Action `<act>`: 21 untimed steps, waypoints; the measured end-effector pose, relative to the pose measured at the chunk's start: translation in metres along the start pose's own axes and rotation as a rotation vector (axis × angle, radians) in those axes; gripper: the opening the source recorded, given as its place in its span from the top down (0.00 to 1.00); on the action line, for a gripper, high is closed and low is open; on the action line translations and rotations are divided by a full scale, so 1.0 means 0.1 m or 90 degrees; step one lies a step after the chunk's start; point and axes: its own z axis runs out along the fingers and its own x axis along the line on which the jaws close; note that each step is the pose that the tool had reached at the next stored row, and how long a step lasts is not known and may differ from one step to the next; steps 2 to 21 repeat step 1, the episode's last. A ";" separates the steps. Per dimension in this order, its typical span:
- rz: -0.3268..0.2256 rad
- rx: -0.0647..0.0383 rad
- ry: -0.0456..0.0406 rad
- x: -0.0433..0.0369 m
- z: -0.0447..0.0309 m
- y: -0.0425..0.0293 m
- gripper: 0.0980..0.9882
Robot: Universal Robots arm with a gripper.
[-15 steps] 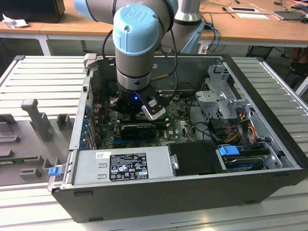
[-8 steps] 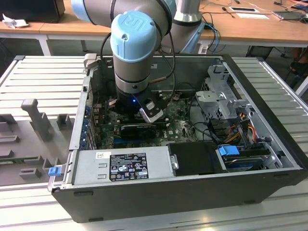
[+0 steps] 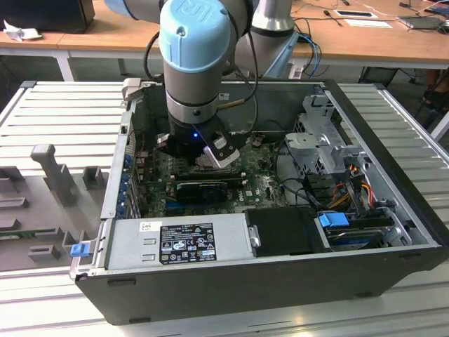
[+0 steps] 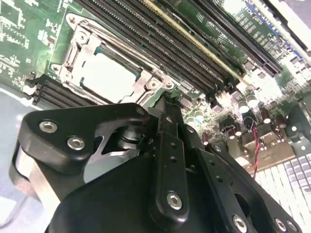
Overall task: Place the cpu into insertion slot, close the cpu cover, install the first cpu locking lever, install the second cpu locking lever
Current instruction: 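Install the second cpu locking lever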
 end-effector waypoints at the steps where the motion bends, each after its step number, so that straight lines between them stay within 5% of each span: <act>1: 0.000 0.000 -0.0001 0.000 0.001 0.000 0.99; 21: 0.000 0.000 -0.0001 0.000 0.001 0.000 0.99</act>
